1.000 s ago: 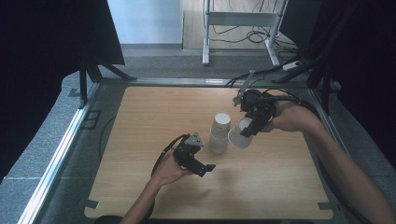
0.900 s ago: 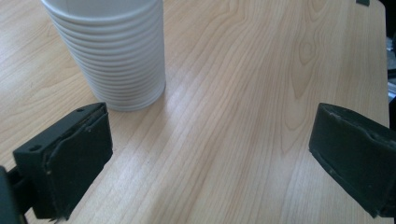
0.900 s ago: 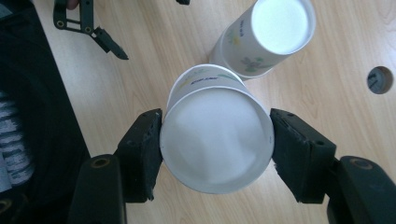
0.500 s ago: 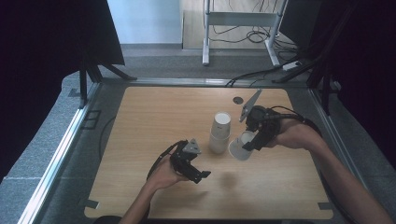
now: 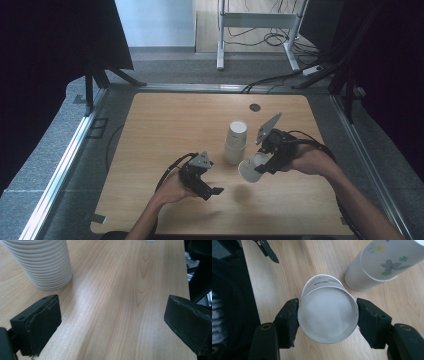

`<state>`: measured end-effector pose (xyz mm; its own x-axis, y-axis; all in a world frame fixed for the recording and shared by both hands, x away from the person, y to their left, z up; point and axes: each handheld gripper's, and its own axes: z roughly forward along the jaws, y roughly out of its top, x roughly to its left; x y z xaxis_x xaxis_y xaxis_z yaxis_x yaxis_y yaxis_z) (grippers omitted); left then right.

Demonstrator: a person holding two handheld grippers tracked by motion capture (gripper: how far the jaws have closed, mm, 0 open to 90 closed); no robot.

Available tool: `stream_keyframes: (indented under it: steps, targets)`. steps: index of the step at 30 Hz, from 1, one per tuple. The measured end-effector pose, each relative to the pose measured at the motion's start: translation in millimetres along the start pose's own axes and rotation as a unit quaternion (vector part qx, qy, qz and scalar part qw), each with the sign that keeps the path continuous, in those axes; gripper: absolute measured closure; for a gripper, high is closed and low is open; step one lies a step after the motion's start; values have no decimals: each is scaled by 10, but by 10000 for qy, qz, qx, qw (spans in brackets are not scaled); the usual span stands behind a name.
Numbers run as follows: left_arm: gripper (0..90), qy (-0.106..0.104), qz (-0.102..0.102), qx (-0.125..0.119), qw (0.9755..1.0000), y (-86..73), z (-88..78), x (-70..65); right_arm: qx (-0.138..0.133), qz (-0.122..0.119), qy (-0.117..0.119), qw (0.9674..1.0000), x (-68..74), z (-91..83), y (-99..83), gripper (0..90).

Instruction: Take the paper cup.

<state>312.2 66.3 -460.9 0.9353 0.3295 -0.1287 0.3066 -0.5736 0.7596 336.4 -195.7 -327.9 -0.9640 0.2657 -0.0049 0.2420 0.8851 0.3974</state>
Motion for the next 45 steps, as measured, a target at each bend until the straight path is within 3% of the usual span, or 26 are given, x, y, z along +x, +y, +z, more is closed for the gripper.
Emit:
stream_keyframes:
  steps: [10,18,33,34,38,45]
  targets:
    - [11,-154,116,-17,9998,-30,-2,-1,-649,-95,85,9978,58,184,-139,373]
    - [19,-169,127,-100,9997,-48,-13,6,-1178,-129,154,9928,110,323,-268,373]
    - [63,-275,361,-227,9987,-43,21,-53,-1984,-116,367,9794,155,573,-451,374]
    - [68,-298,381,-245,9985,-44,25,-61,-2089,-114,410,9770,157,611,-476,374]
    - [71,-369,442,-294,9979,-40,38,-82,-2230,-179,439,9737,176,661,-508,374]
    - [75,-410,512,-295,9974,-40,80,-107,-2591,-153,604,9638,191,751,-576,374]
